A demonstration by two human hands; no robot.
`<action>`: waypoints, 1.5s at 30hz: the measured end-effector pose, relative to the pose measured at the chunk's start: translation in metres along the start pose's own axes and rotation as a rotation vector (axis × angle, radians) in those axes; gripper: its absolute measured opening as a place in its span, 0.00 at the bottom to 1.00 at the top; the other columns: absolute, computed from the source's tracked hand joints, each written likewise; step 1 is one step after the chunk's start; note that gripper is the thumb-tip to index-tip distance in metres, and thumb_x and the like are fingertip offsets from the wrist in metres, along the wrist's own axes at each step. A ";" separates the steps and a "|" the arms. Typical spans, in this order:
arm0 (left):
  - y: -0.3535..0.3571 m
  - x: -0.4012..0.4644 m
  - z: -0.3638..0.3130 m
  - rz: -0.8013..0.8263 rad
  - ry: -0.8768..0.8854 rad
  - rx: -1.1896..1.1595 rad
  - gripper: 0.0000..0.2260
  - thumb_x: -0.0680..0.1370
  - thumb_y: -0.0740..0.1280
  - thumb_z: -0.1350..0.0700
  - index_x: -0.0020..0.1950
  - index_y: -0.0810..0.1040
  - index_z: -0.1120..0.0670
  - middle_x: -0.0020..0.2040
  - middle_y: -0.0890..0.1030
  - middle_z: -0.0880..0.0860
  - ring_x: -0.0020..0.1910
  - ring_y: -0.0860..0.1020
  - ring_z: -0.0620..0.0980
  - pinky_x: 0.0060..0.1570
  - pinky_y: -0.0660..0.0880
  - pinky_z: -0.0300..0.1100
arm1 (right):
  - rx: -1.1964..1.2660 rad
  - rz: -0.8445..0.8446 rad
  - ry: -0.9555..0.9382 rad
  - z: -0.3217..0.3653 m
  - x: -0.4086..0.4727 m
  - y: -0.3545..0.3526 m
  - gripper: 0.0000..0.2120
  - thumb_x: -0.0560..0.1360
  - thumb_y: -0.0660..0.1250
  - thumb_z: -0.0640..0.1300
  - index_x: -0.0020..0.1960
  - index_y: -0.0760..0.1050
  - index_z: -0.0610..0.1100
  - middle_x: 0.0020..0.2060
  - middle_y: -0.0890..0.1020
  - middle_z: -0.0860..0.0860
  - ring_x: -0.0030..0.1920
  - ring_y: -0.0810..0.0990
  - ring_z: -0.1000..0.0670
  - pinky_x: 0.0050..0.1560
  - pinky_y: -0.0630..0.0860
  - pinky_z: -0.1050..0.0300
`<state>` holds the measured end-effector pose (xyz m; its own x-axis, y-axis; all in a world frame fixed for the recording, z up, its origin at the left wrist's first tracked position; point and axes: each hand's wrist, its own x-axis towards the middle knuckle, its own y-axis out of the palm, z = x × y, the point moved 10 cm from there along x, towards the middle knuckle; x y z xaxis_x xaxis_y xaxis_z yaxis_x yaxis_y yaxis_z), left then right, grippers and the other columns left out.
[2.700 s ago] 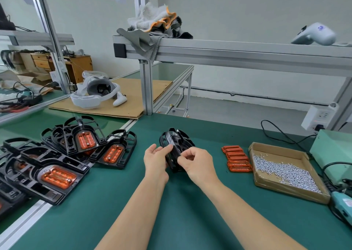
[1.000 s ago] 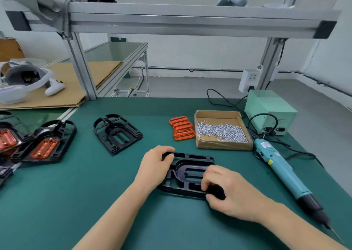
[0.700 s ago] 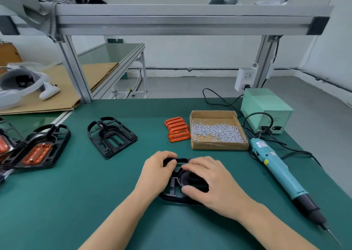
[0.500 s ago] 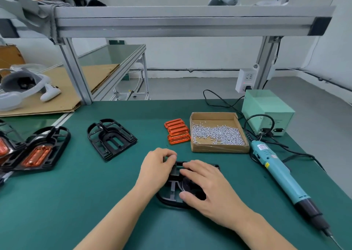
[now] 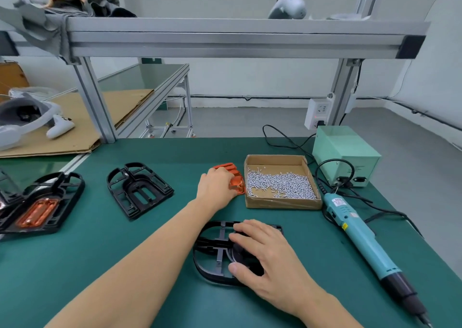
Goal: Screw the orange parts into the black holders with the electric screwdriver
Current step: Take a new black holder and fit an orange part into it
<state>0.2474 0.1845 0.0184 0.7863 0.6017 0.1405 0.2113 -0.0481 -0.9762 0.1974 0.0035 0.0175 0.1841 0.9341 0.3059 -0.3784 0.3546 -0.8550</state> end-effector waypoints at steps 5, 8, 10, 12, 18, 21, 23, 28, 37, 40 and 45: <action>-0.001 -0.003 0.005 -0.034 -0.021 -0.039 0.15 0.74 0.69 0.50 0.61 0.79 0.51 0.65 0.73 0.50 0.62 0.68 0.54 0.59 0.64 0.48 | 0.000 -0.008 -0.004 -0.001 0.000 0.001 0.29 0.75 0.55 0.64 0.70 0.72 0.51 0.71 0.68 0.60 0.73 0.58 0.60 0.72 0.48 0.65; -0.013 -0.011 0.019 -0.120 -0.102 -0.282 0.10 0.75 0.68 0.55 0.55 0.82 0.51 0.58 0.79 0.50 0.58 0.72 0.53 0.54 0.70 0.45 | 0.011 -0.016 -0.013 -0.001 -0.001 0.000 0.28 0.76 0.55 0.64 0.69 0.73 0.51 0.70 0.69 0.60 0.73 0.59 0.60 0.72 0.49 0.65; -0.020 -0.020 0.037 -0.167 -0.237 -0.557 0.08 0.75 0.69 0.58 0.52 0.83 0.53 0.51 0.81 0.50 0.50 0.76 0.51 0.49 0.72 0.41 | 0.024 -0.019 -0.021 0.000 -0.001 0.000 0.27 0.76 0.56 0.64 0.69 0.73 0.51 0.70 0.69 0.60 0.72 0.59 0.60 0.72 0.50 0.65; -0.023 -0.032 0.048 -0.173 -0.337 -0.926 0.05 0.74 0.69 0.61 0.47 0.83 0.55 0.42 0.82 0.53 0.39 0.76 0.50 0.44 0.72 0.40 | 0.061 -0.049 -0.026 0.000 -0.002 -0.004 0.26 0.75 0.58 0.63 0.66 0.75 0.51 0.68 0.70 0.61 0.70 0.60 0.62 0.71 0.53 0.64; -0.038 -0.067 0.025 0.012 -0.296 -1.393 0.08 0.73 0.68 0.68 0.50 0.82 0.60 0.39 0.82 0.54 0.33 0.78 0.48 0.35 0.76 0.37 | 0.381 -0.389 0.185 -0.025 -0.003 -0.051 0.09 0.76 0.70 0.46 0.56 0.80 0.52 0.50 0.80 0.64 0.54 0.76 0.62 0.55 0.67 0.72; -0.041 -0.082 0.008 0.094 -0.266 -1.480 0.10 0.73 0.68 0.70 0.42 0.83 0.56 0.38 0.83 0.53 0.34 0.79 0.48 0.35 0.76 0.38 | 0.593 -0.426 0.308 -0.040 0.000 -0.061 0.11 0.76 0.69 0.40 0.52 0.80 0.57 0.44 0.82 0.62 0.46 0.79 0.60 0.48 0.70 0.72; -0.041 -0.089 0.000 0.143 -0.249 -1.514 0.12 0.73 0.67 0.70 0.39 0.84 0.54 0.38 0.84 0.54 0.35 0.79 0.49 0.37 0.75 0.39 | 0.695 -0.430 0.354 -0.045 0.002 -0.064 0.11 0.76 0.69 0.41 0.51 0.80 0.58 0.43 0.83 0.62 0.45 0.79 0.61 0.49 0.73 0.69; -0.043 -0.100 -0.022 0.269 -0.147 -1.541 0.11 0.73 0.67 0.70 0.50 0.84 0.58 0.46 0.84 0.58 0.40 0.81 0.50 0.40 0.77 0.40 | 0.853 -0.474 0.392 -0.052 0.004 -0.075 0.09 0.77 0.68 0.41 0.52 0.80 0.54 0.38 0.83 0.58 0.39 0.80 0.60 0.39 0.77 0.65; -0.044 -0.116 -0.049 0.408 -0.021 -1.553 0.19 0.72 0.66 0.73 0.57 0.81 0.56 0.46 0.83 0.57 0.38 0.81 0.51 0.36 0.78 0.41 | 0.856 -0.415 0.360 -0.043 0.010 -0.083 0.08 0.78 0.67 0.38 0.47 0.82 0.49 0.36 0.84 0.54 0.37 0.80 0.58 0.35 0.77 0.64; -0.047 -0.118 -0.054 0.403 -0.026 -1.510 0.17 0.71 0.66 0.73 0.54 0.80 0.57 0.44 0.83 0.58 0.41 0.83 0.55 0.36 0.78 0.41 | 0.870 -0.383 0.353 -0.037 0.018 -0.079 0.06 0.78 0.67 0.38 0.49 0.81 0.47 0.39 0.85 0.51 0.38 0.82 0.56 0.36 0.78 0.62; -0.044 -0.113 -0.036 0.277 -0.215 -1.580 0.09 0.73 0.66 0.71 0.47 0.76 0.59 0.39 0.83 0.57 0.36 0.83 0.55 0.40 0.82 0.45 | 0.776 -0.278 0.393 -0.036 0.017 -0.065 0.04 0.76 0.69 0.39 0.47 0.80 0.47 0.38 0.84 0.51 0.37 0.81 0.57 0.34 0.77 0.63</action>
<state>0.1700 0.0904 0.0516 0.8370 0.5237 -0.1585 0.5463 -0.8162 0.1879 0.2575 -0.0049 0.0633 0.6017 0.7800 0.1720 -0.7521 0.6258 -0.2068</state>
